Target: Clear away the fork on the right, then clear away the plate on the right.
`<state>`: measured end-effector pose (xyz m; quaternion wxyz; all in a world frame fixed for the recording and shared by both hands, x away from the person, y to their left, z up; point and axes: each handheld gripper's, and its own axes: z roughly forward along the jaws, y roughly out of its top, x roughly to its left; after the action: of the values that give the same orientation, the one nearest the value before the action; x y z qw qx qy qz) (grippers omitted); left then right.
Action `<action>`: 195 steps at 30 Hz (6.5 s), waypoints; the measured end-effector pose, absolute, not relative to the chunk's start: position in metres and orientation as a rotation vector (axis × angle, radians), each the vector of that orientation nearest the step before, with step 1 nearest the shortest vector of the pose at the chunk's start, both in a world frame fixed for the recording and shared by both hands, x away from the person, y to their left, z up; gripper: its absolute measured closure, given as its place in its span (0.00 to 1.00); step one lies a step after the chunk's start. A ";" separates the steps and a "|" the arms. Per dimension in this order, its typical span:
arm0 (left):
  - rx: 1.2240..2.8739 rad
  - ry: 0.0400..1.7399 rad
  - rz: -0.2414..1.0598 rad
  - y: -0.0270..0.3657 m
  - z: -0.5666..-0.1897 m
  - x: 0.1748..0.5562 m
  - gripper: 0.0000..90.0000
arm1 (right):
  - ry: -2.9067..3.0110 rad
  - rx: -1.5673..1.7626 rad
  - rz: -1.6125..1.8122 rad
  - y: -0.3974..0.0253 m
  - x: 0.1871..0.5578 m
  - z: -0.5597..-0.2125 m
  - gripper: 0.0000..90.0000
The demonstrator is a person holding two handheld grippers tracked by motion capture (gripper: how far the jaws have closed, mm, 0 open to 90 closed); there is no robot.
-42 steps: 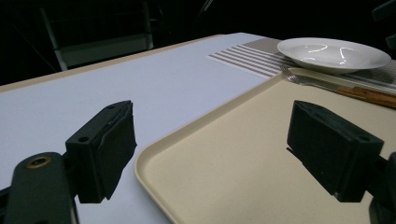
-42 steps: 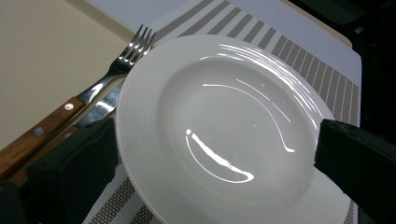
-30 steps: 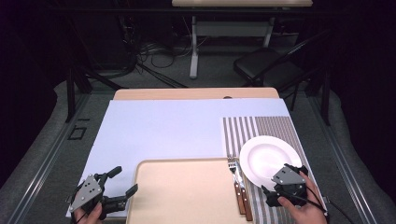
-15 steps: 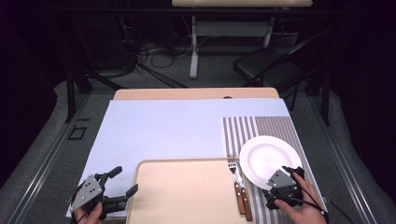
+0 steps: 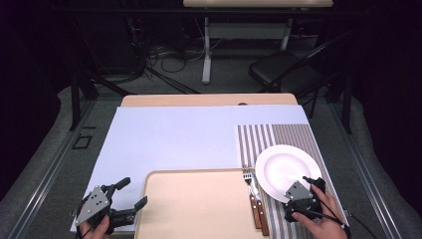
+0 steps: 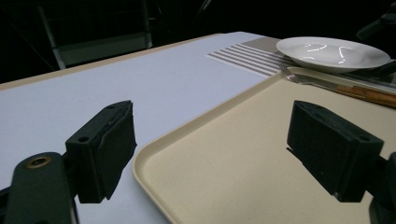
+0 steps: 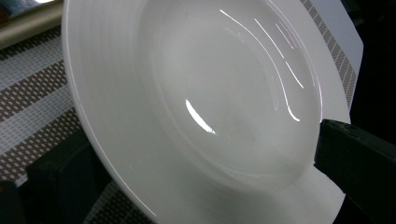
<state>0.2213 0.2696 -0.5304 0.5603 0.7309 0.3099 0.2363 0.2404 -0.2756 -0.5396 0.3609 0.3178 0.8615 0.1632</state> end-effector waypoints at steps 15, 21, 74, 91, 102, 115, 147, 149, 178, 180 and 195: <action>1.724 0.733 0.557 0.269 -0.531 0.222 0.17 | 2.203 0.810 0.364 -0.280 0.244 -0.546 0.00; 1.724 0.729 0.555 0.269 -0.530 0.221 0.17 | 2.192 0.799 0.368 -0.281 0.245 -0.548 0.00; 1.729 0.730 0.557 0.269 -0.530 0.221 0.17 | 2.173 0.514 0.238 -0.272 0.245 -0.550 0.10; 1.730 0.734 0.555 0.268 -0.531 0.221 0.17 | 2.158 0.484 0.271 -0.273 0.244 -0.552 0.16; 1.726 0.735 0.555 0.269 -0.531 0.221 0.17 | 2.171 0.479 0.311 -0.268 0.245 -0.548 0.27; 1.728 0.732 0.552 0.269 -0.531 0.222 0.17 | 2.242 0.483 0.324 -0.259 0.244 -0.537 0.61; 1.724 0.736 0.557 0.269 -0.531 0.221 0.17 | 2.302 0.331 0.183 -0.247 0.242 -0.532 0.91; 1.728 0.737 0.557 0.269 -0.531 0.221 0.17 | 2.304 0.333 0.178 -0.246 0.243 -0.532 0.92; 1.723 0.739 0.555 0.270 -0.531 0.221 0.17 | 2.237 0.199 0.068 -0.243 0.214 -0.499 0.91; 1.723 0.744 0.558 0.270 -0.531 0.221 0.17 | 2.235 0.199 0.070 -0.243 0.211 -0.496 0.91; 1.717 0.748 0.560 0.271 -0.531 0.221 0.17 | 2.230 0.196 0.071 -0.244 0.204 -0.491 0.91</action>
<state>0.2212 0.2706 -0.5311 0.5592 0.7282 0.3172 0.2376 0.2038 -0.2438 -0.4906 0.4360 0.0787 0.8960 0.0284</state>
